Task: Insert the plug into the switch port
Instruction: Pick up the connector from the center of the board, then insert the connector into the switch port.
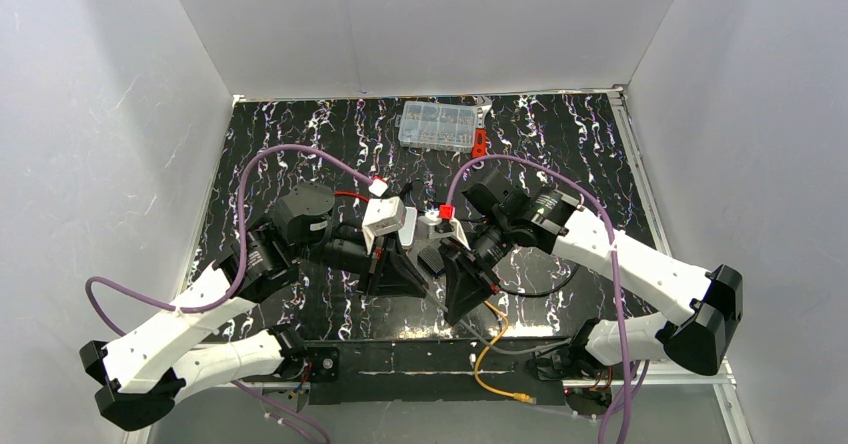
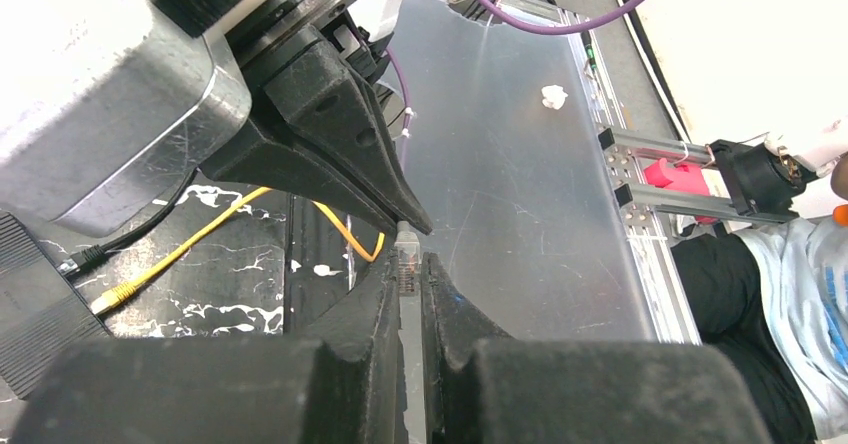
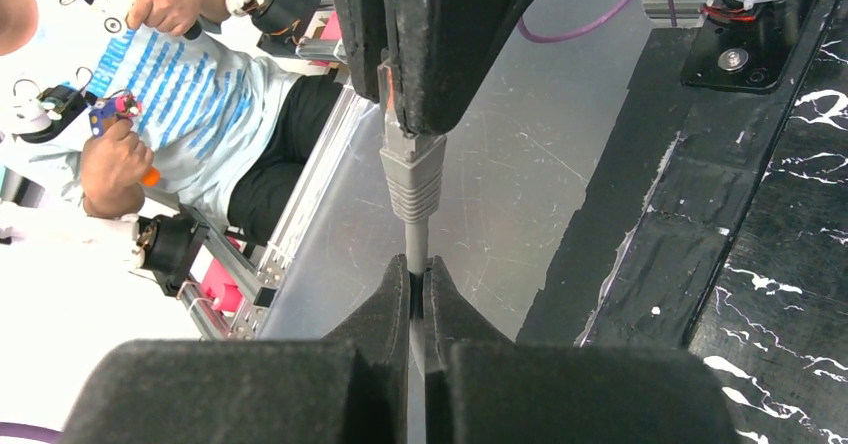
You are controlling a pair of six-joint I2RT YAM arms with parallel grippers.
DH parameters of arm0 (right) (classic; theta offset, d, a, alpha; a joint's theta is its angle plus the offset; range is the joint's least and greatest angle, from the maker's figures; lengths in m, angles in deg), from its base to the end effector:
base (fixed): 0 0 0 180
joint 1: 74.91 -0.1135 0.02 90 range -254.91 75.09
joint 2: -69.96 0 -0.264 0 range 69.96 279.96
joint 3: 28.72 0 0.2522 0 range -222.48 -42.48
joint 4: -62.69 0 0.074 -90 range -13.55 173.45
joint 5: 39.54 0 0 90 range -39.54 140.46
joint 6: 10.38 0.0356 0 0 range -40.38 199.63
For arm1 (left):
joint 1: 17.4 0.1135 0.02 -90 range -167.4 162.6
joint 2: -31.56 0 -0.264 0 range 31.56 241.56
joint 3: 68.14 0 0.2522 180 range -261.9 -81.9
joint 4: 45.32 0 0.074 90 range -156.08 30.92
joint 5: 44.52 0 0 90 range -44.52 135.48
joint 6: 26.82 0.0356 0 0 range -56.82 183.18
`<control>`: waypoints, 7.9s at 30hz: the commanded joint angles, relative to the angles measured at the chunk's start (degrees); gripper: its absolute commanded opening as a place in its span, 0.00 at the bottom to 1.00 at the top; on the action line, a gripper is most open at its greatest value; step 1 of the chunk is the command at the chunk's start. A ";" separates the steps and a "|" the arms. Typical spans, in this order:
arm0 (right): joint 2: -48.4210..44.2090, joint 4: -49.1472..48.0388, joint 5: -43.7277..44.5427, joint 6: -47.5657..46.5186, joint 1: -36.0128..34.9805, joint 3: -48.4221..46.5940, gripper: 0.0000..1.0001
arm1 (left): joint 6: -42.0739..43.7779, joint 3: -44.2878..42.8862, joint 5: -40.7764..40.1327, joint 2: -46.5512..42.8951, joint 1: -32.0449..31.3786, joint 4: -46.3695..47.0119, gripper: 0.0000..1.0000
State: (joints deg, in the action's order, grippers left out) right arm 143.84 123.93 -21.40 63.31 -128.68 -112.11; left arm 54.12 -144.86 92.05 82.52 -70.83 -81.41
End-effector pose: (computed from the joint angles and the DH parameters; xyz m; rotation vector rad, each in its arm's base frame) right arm 0.1194 0.2202 0.3420 -1.7918 1.5492 1.8325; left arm 0.0851 -0.1581 0.4105 1.3000 1.4472 -1.4659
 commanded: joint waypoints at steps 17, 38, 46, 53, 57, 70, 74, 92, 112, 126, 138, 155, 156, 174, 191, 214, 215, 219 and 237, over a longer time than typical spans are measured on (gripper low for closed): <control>-19.81 -22.22 41.49 7.70 -0.29 10.29 0.54 | -15.58 2.98 -27.84 0.22 -0.18 -0.41 0.00; -26.32 -50.16 57.80 1.00 -7.01 23.92 0.49 | -37.79 7.60 -41.60 -0.89 1.12 -1.19 0.00; -23.87 -52.41 61.21 0.24 -9.81 24.75 0.46 | -42.12 10.31 -43.18 -2.33 1.86 0.04 0.00; -22.45 -53.19 63.05 0.35 -11.16 25.53 0.45 | -43.44 11.57 -44.06 -3.93 2.43 0.16 0.00; -21.27 -54.33 64.37 0.61 -11.81 26.07 0.44 | -43.88 12.04 -43.53 -4.31 2.58 0.76 0.00; -18.70 -55.39 67.28 0.19 -13.17 26.06 0.42 | -43.85 12.59 -43.15 -5.36 2.68 1.20 0.00; -18.40 -55.39 67.45 0.06 -13.27 25.95 0.39 | -43.85 12.68 -43.15 -5.75 2.71 1.26 0.00; -17.68 -56.19 67.28 0.40 -13.65 25.75 0.01 | -43.60 14.01 -42.06 -6.64 3.08 3.38 0.00; -23.29 -32.24 85.63 8.94 -13.05 27.23 0.01 | -28.22 8.67 -49.08 1.47 3.68 2.31 0.98; -21.81 -24.11 87.87 15.39 -2.09 28.03 0.01 | -22.45 8.16 -36.52 23.48 10.35 18.46 0.98; -12.26 -23.89 78.34 26.59 0.35 28.24 0.01 | -17.90 5.08 -33.00 38.74 12.12 26.36 0.98; -0.42 -25.80 76.08 35.39 9.49 27.25 0.01 | -15.34 0.79 -29.20 51.95 12.71 31.67 0.97; 0.32 -26.11 75.80 35.53 10.08 27.12 0.01 | -14.95 0.38 -29.37 52.43 12.69 31.50 0.97; 7.41 -35.54 68.08 30.66 12.05 28.02 0.01 | -14.83 2.62 -28.14 53.88 12.65 31.46 0.79; 8.21 -38.75 63.72 28.87 4.48 31.45 0.01 | -19.65 21.39 -32.26 37.35 12.71 28.63 0.71; 6.32 -38.92 78.19 30.99 2.31 30.93 0.01 | -15.62 18.97 -35.83 35.61 12.78 26.76 0.74; 6.43 -39.55 77.91 30.76 2.30 31.12 0.01 | -15.50 18.14 -35.66 37.18 12.78 27.23 0.74; 6.71 -43.12 76.28 29.58 2.27 32.65 0.01 | -14.71 15.26 -35.02 41.74 12.90 28.54 0.74; 6.23 -51.39 75.87 26.55 2.26 35.11 0.01 | -14.40 14.40 -32.21 43.17 13.57 28.02 0.69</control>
State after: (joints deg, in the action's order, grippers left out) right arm 150.73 75.51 54.16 91.49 -126.04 -77.37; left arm 39.16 -130.41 58.41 127.04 -57.58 -52.47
